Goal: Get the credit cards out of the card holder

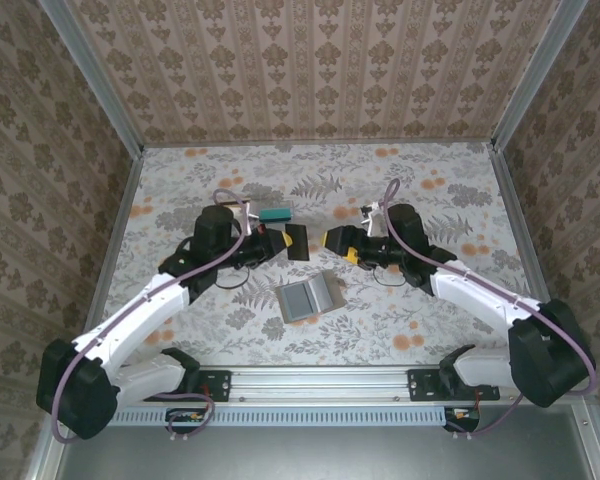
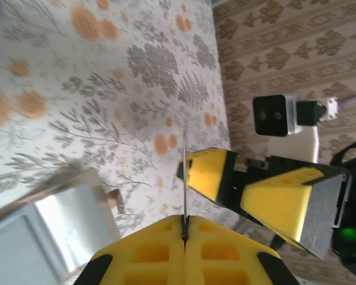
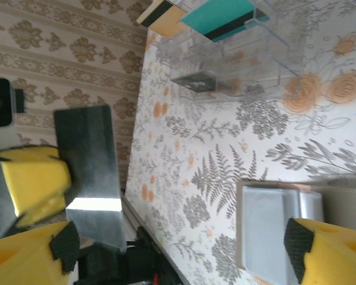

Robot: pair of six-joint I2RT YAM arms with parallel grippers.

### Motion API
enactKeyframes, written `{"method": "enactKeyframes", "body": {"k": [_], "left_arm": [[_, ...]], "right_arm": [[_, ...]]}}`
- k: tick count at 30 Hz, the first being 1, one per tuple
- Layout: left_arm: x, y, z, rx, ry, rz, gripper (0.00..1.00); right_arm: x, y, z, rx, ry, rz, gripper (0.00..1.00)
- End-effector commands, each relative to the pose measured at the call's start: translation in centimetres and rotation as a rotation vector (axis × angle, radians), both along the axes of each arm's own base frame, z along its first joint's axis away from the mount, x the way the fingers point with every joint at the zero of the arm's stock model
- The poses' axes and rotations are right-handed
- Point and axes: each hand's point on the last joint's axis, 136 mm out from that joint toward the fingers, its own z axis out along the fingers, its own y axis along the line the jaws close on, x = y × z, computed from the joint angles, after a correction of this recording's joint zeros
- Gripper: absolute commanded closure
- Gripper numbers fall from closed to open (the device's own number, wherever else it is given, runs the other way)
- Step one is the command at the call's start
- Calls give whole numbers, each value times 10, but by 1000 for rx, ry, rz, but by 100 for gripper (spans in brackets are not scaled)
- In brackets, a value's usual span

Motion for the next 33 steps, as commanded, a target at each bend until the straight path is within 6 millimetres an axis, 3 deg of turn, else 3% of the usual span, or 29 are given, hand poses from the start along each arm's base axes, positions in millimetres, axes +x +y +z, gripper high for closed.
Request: {"method": "enactKeyframes", "body": {"k": [1,9,13,19,22,33], "left_arm": [[-6,27,-7,244,-62,-31,100],[17,70,-19,690,-281,-93,100],[27,72,-14,846,-504,-239,100],[20,62,-7,908,-824,-461,100],[30,72,-14,1013,-884,-487,100],[37,82,-61,1241,-1112,-860,100]], "right_arm": [[-2,-12,13,-92,-73,-6,3],[-6,-32,25,-197,-155,-52,0],[-8,-42,36,-236,-213,-71,0],[-13,-57,51,-294,-313,-103,0],[-15,-65,59,-320,-358,-124,0],[-12,-79,78,-343,-490,-196,0]]}}
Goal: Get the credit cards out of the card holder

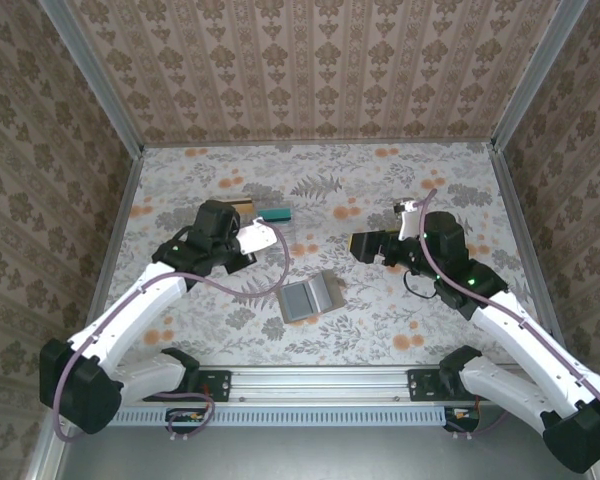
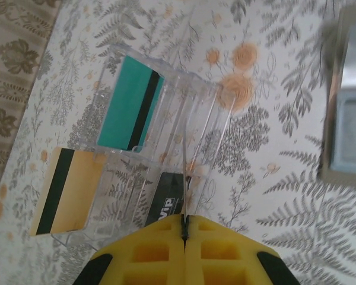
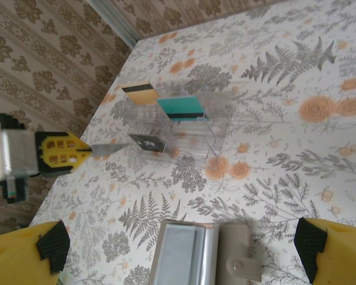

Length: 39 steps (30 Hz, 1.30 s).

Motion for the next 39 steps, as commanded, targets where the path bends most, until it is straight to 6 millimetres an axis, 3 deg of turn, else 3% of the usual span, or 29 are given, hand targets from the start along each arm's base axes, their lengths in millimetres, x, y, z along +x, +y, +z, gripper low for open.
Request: {"method": "enactKeyframes", "body": {"k": [1,13,19,39], "left_arm": [[6,4,-17,153,-84,-149,100],[35,29,-55,216,-118,-129,100],[50,37,-61,238,-100,-100,100],[56,46,-88,295,-42,-102,100]], "right_arm": [[6,-8,10,-30,-74,-34,0],[14,-4,8,-44,-76,-30,0],[18,-2,4,-47,-69,-27,0],[21,0,-4,-67,-63,-16,0]]}}
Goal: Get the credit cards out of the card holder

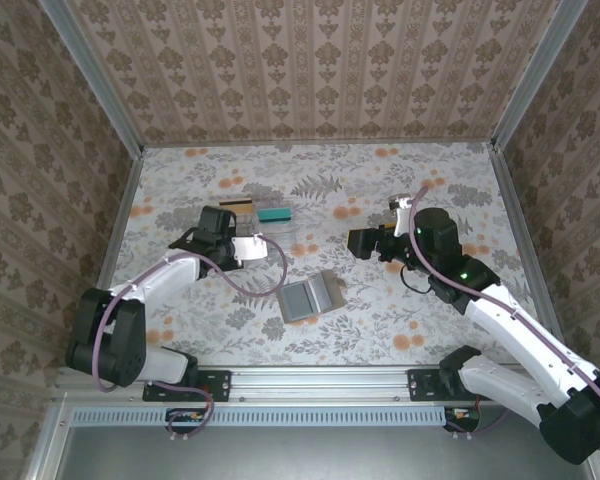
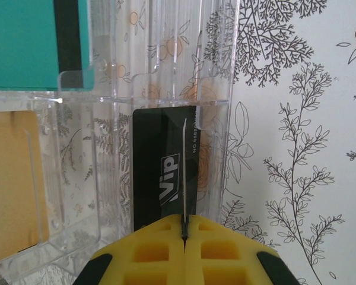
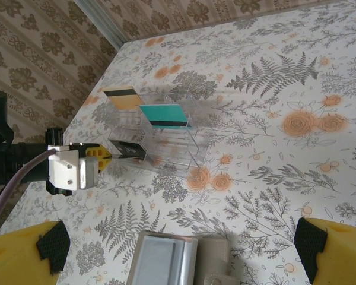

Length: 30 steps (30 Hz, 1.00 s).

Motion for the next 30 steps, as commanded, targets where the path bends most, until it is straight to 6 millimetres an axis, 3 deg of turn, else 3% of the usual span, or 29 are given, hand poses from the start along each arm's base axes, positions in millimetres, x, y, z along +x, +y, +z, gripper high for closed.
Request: {"method": "enactKeyframes", "body": {"k": [1,18,30], "left_arm": [[10,0,5,12,-22,-11,100],[10,-8,9,16,-28,-31,100],[10,-6,-5,28,7,-24,100]], "right_arm": [[4,0,6,-4,-37,3,0],[4,0,2,7,-21,3,0],[1,0,2,17,-11,3,0]]}}
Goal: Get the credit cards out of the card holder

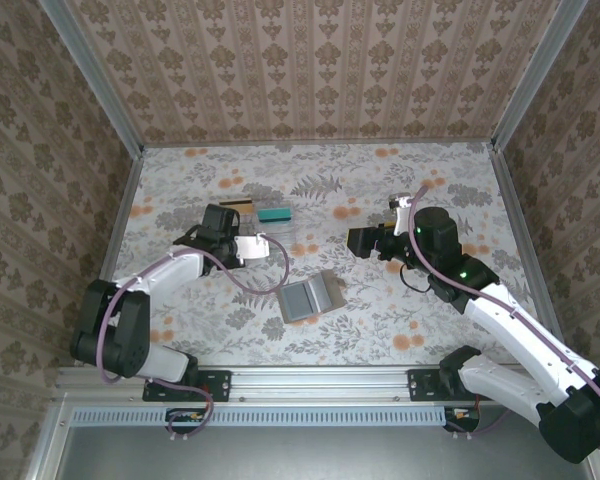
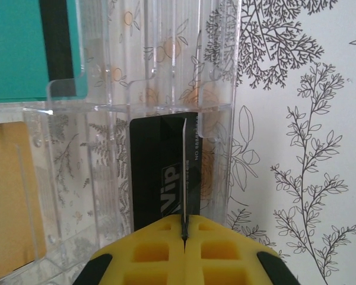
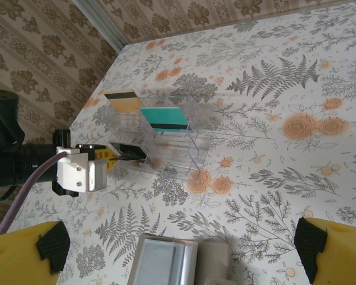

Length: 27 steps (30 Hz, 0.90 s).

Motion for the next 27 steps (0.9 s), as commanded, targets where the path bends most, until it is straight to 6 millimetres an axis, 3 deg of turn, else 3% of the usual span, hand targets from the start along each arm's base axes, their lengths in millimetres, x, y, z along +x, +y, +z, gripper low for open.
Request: {"method": "enactKeyframes", "body": {"k": [1,6,17,27], "left_arm": [[5,-3,2,0,-3,-8,100],[9,-3,0,-6,0,7,84],[25,-1,8,-27,-44,71,78],[37,3,11,-4,-86,97,78]], "right_arm": [[-2,-1,0,10,-2,3,0],[-3,-1,0,11,-2,6,0],[-4,-1,-1,12,3,10,0],[-6,1,-1,20,12,18,0]]}}
